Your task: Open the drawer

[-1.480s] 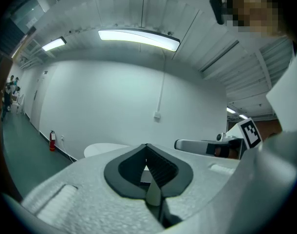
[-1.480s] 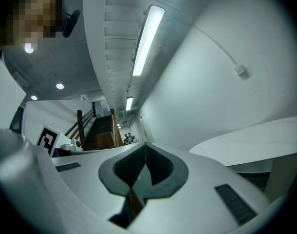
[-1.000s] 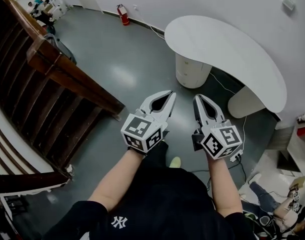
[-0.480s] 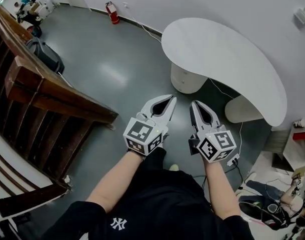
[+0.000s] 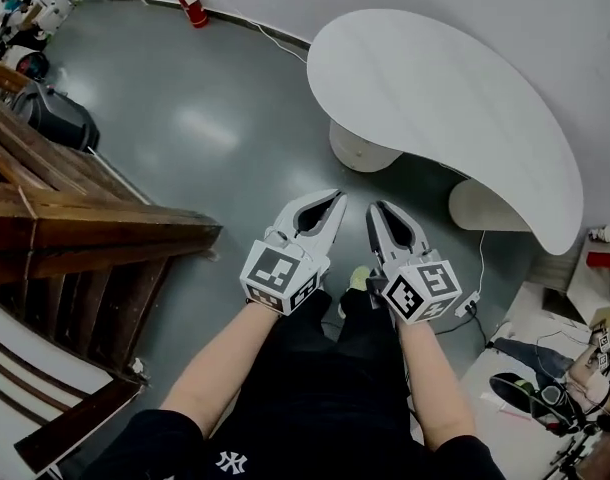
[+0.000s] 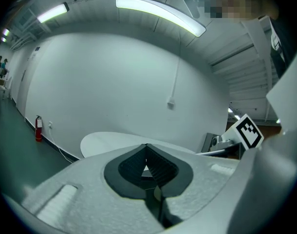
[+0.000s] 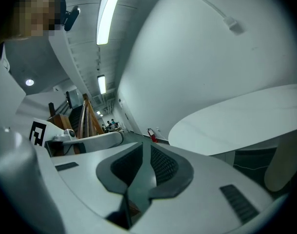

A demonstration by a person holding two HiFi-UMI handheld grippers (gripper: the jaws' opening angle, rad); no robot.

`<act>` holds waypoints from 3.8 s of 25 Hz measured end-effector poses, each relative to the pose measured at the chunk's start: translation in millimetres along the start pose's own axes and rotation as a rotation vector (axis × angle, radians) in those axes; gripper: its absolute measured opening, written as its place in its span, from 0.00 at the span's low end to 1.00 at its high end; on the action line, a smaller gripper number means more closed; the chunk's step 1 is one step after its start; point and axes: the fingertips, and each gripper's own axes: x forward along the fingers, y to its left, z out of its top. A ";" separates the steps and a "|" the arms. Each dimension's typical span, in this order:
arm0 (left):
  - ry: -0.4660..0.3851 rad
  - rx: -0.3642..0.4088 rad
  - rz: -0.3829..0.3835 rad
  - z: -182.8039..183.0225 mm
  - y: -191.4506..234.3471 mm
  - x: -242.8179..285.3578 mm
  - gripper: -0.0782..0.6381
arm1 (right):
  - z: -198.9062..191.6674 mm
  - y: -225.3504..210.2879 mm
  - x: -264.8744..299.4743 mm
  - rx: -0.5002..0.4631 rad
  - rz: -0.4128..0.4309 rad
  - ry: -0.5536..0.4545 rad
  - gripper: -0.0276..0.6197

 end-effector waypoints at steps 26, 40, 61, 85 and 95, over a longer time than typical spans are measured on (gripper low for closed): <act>-0.024 -0.065 -0.023 -261.0 195.7 125.3 0.12 | -220.6 -196.9 228.0 -0.118 -0.351 -0.064 0.21; -0.065 -0.084 -0.062 -280.9 223.6 129.6 0.12 | -230.1 -228.9 263.6 -0.143 -0.505 -0.103 0.29; -0.056 -0.120 -0.029 -289.5 240.0 119.4 0.12 | -232.5 -235.5 273.4 -0.131 -0.588 -0.077 0.21; 0.018 -0.120 -0.007 -288.5 194.9 69.0 0.12 | -299.7 -175.2 218.5 -0.095 -0.543 0.073 0.21; 0.028 -0.109 -0.001 -295.3 180.2 36.3 0.12 | -334.2 -146.4 194.4 -0.079 -0.532 0.116 0.21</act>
